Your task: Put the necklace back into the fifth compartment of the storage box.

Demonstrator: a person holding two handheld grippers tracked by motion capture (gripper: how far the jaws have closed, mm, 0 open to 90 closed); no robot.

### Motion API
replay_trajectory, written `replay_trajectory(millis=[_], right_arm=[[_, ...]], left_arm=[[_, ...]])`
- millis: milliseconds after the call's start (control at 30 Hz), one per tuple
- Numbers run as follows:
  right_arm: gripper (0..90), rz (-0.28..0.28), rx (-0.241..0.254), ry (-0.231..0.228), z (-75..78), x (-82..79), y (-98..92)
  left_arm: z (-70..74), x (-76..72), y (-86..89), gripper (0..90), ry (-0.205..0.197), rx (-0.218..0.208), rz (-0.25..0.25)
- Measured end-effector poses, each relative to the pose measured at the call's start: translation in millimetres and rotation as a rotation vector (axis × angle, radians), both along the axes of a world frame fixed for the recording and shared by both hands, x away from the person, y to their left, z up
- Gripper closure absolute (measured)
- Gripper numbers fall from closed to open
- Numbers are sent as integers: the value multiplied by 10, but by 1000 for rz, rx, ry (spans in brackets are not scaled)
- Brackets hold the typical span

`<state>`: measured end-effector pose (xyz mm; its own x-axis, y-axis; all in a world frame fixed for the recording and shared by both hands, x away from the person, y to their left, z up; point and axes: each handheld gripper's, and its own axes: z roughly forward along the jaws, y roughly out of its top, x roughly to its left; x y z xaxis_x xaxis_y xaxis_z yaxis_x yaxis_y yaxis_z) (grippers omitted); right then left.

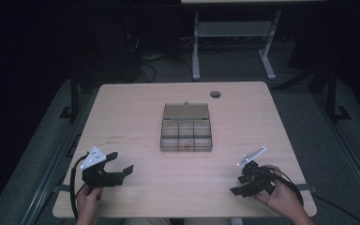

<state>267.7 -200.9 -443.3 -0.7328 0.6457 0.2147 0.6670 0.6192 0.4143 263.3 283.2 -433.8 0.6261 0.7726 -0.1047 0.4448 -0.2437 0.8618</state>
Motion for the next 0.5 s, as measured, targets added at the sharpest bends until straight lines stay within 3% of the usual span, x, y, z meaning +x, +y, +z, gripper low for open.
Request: replay_trajectory(millis=[500], right_arm=[[418, -38, 50, -21, -43, -193, -85]], left_arm=[[17, -13, -118, 143, 3, -11, -52]])
